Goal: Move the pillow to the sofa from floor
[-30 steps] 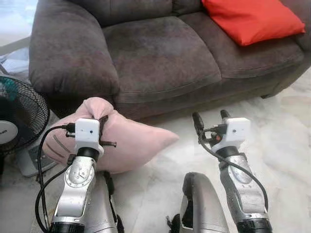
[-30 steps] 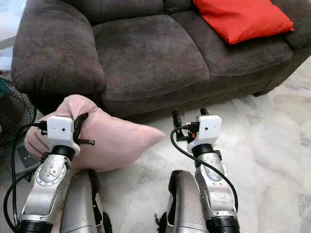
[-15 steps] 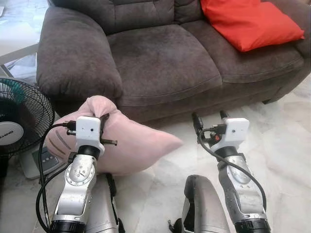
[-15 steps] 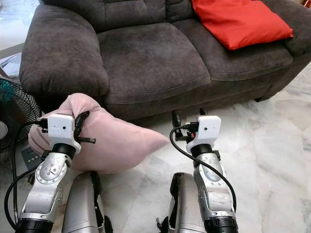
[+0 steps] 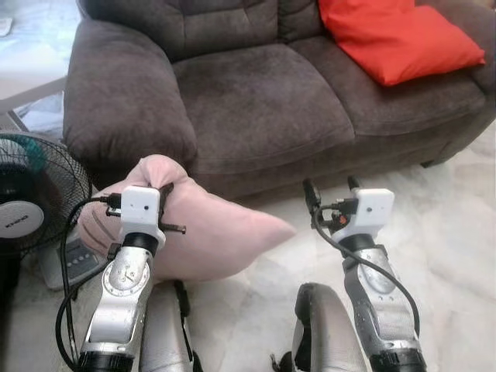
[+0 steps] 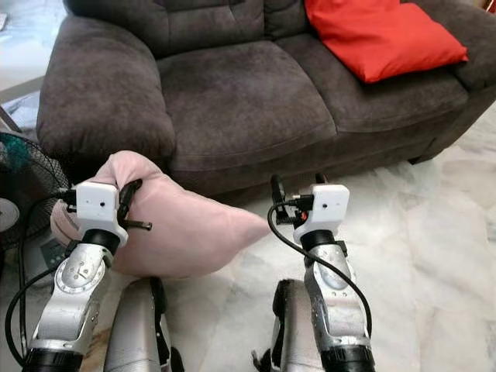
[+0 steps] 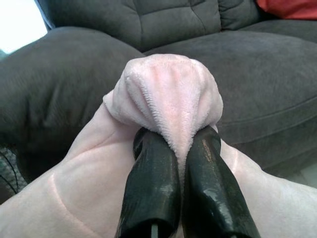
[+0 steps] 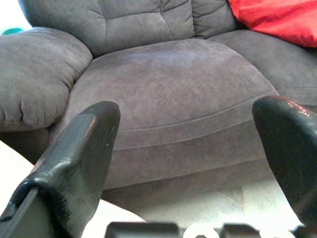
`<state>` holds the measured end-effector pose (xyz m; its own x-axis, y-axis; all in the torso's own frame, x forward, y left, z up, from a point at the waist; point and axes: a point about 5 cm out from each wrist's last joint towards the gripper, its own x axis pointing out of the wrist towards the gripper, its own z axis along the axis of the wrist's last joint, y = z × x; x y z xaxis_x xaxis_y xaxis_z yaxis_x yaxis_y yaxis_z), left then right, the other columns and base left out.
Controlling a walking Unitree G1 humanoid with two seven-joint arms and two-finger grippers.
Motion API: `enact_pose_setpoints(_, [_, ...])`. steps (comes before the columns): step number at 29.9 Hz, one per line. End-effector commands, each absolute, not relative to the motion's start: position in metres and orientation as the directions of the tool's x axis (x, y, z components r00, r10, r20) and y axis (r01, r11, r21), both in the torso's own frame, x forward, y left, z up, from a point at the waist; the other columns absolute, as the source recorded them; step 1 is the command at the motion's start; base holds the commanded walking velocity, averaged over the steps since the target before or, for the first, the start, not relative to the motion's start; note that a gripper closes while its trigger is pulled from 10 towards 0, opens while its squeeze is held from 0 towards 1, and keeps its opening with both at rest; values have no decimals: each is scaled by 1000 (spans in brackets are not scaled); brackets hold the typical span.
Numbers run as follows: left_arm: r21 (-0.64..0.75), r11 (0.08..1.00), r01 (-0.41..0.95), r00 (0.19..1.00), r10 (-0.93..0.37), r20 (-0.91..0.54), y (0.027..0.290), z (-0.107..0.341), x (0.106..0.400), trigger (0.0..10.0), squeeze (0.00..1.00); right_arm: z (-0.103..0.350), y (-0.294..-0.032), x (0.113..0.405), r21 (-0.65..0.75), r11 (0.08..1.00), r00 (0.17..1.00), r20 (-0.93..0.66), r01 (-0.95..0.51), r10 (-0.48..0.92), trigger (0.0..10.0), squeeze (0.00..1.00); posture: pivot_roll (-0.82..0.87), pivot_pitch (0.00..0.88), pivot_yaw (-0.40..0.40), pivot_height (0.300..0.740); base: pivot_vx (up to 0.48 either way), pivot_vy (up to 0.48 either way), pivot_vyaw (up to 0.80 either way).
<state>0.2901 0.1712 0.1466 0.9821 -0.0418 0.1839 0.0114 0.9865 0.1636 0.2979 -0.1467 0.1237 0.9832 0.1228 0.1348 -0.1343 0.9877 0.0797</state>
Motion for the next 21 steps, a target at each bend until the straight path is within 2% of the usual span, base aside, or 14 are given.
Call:
enact_pose_setpoints(1, [179,984,4,953,-58,296,171,174,291,10000,0,121,-145,298,83,988,984,129,-131,120,10000,0,190,97,-4,568,0,0,0])
enact_pose_setpoints(12, [180,984,3,953,-58,298,171,176,291,10000,0,121,-144,299,87,987,984,131,-134,122,10000,0,195,106,-4,637,0,0,0])
enact_pose_setpoints(21, [179,984,13,955,-65,290,169,175,291,10000,0,122,-143,300,88,987,984,127,-134,123,10000,0,193,111,-6,637,0,0,0])
